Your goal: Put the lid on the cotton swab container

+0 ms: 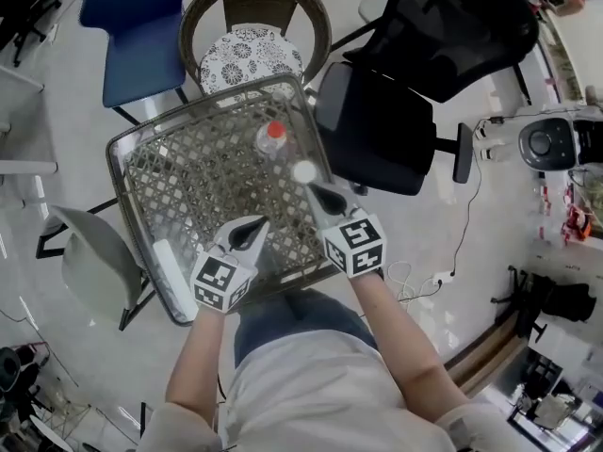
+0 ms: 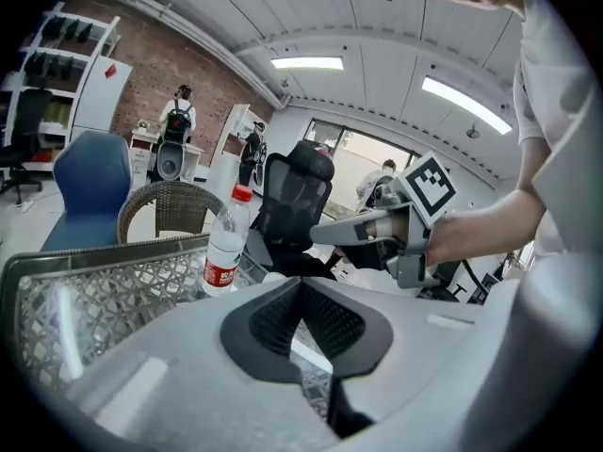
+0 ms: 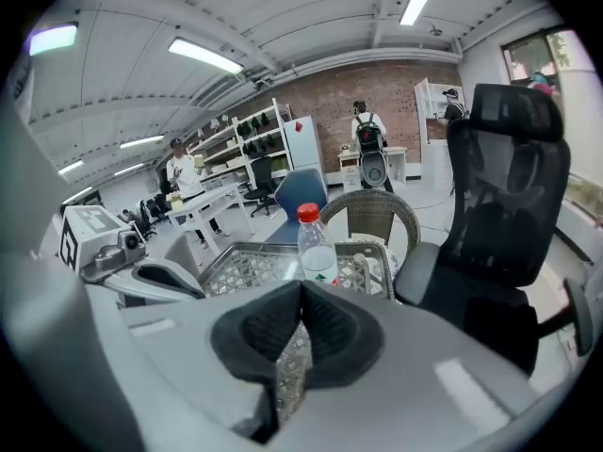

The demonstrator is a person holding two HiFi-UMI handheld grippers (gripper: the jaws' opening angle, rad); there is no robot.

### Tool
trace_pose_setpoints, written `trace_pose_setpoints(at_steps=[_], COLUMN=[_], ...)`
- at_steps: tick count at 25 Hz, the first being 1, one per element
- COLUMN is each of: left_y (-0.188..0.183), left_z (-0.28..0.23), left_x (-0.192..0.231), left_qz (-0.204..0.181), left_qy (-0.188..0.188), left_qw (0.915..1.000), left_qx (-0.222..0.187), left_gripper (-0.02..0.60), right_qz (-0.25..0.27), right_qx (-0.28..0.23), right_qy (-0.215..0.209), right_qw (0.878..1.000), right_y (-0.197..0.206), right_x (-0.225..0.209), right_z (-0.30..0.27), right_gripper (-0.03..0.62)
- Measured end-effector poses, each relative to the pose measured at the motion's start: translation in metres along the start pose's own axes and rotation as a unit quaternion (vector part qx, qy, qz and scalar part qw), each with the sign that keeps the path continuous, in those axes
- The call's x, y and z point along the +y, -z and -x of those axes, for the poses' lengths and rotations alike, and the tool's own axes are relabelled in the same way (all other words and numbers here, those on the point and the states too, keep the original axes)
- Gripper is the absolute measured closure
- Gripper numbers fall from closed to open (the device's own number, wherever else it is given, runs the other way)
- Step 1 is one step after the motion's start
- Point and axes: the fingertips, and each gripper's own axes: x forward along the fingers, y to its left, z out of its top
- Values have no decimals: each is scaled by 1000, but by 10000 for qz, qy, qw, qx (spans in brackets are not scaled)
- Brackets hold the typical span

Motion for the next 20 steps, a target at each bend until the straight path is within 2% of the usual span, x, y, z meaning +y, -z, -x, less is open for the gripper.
trace_pose_setpoints(at_steps=[5, 11, 15, 20], left_y=[-37, -84, -102, -117], left_z=[26, 56, 79, 107], left_x=[-11, -32, -56, -79], left_qz=[-23, -339, -629, -814], left_qy=[-76, -121, -79, -193], left_qw=[9989, 9953, 9923, 9884], left_qx=[-466, -894, -1066, -1267], left_gripper=[575, 575, 575, 575], right_qz=[35, 183, 159, 304], right_qx=[-327, -766, -1145, -1553], right_qy=[-150, -289, -370, -394], right_qw=[9993, 9965, 9926, 9866], right_y=[-20, -48, -61, -76], right_x=[21, 43, 59, 74], right_z=[30, 72, 110, 155], right_gripper=[591, 591, 591, 591])
